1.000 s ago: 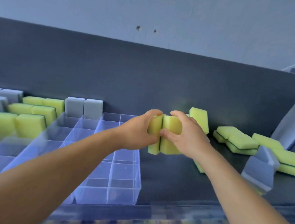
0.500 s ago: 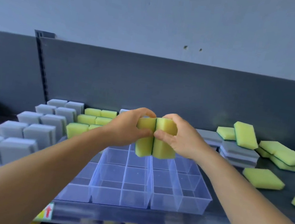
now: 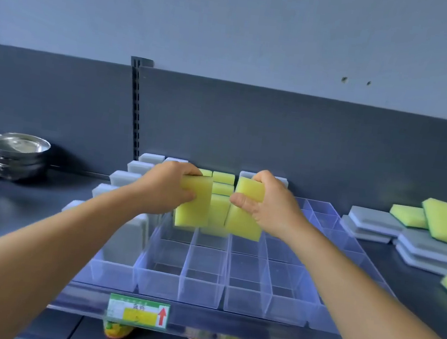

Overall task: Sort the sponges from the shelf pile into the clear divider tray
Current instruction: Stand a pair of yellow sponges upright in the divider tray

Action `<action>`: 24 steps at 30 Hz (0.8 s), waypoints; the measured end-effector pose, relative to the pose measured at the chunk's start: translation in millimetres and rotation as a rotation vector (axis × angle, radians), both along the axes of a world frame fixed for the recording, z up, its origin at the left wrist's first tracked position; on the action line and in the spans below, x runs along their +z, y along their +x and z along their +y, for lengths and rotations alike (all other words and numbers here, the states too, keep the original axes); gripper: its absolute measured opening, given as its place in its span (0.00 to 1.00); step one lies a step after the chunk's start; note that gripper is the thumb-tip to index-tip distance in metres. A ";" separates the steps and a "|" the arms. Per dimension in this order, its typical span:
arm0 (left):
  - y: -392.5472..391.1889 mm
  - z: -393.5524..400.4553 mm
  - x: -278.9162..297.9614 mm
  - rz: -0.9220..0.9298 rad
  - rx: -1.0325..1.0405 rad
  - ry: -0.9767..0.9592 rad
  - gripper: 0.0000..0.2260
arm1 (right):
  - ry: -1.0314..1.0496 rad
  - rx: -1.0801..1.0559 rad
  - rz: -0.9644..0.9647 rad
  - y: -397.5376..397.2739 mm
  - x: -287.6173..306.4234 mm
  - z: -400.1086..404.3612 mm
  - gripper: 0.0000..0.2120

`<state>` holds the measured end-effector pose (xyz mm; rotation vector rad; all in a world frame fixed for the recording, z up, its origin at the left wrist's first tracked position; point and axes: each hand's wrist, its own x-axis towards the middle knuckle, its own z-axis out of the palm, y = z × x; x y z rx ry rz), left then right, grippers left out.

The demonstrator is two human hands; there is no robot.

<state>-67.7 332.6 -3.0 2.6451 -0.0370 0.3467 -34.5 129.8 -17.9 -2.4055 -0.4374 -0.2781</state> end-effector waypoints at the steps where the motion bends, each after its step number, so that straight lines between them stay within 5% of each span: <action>1: -1.1 6.3 -1.3 0.007 0.012 0.022 0.17 | -0.007 0.003 0.005 1.0 -2.6 6.9 0.27; 18: 11.1 24.0 -16.0 0.023 -0.144 0.163 0.19 | -0.209 0.096 -0.050 4.3 -16.6 41.3 0.15; 24: 9.8 21.1 -23.6 0.098 -0.089 0.610 0.18 | -0.292 0.102 -0.013 3.5 -23.5 44.4 0.13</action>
